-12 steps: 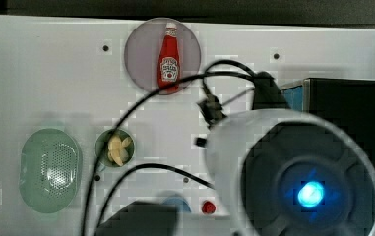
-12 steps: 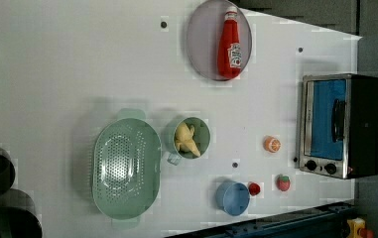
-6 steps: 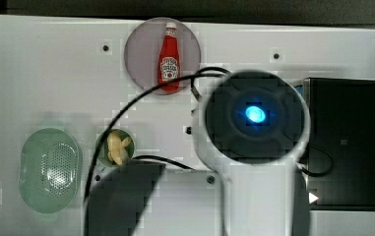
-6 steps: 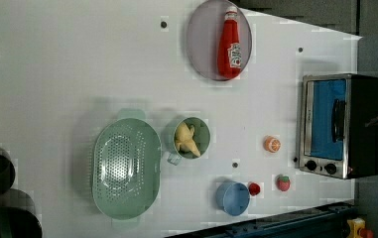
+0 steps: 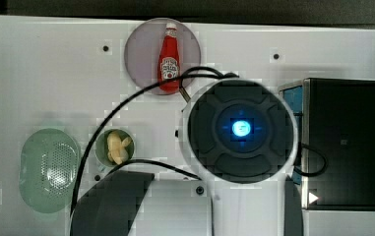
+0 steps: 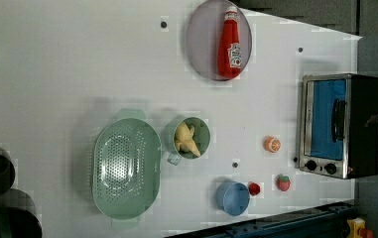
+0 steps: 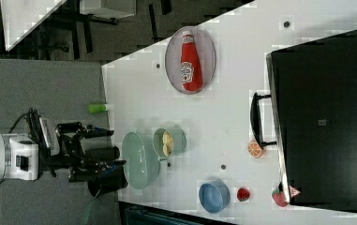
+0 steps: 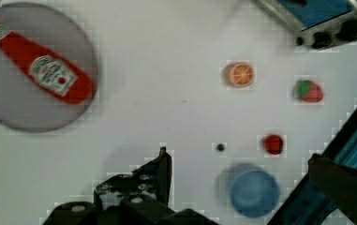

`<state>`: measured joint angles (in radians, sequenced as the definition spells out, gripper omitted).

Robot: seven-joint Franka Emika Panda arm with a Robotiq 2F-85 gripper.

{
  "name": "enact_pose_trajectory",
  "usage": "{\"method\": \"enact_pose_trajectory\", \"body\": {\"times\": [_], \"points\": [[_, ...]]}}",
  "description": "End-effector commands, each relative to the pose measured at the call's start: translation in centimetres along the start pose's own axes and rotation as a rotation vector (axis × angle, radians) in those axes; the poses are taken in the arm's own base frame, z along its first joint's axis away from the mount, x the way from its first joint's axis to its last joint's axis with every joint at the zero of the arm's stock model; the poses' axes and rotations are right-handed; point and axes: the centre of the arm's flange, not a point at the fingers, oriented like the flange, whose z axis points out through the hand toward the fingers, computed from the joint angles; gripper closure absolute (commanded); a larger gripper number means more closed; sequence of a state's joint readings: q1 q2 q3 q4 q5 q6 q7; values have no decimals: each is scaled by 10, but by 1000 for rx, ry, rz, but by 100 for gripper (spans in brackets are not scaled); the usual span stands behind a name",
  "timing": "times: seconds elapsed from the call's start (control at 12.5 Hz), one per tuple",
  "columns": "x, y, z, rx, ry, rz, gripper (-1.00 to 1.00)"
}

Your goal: Pick Banana and place it in mug.

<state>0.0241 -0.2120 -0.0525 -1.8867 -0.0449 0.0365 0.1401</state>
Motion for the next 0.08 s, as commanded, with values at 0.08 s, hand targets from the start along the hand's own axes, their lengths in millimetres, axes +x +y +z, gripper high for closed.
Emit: {"method": "enact_pose_trajectory", "body": {"times": [0.08], "points": [[2, 6, -5, 1, -1, -13, -100]]}}
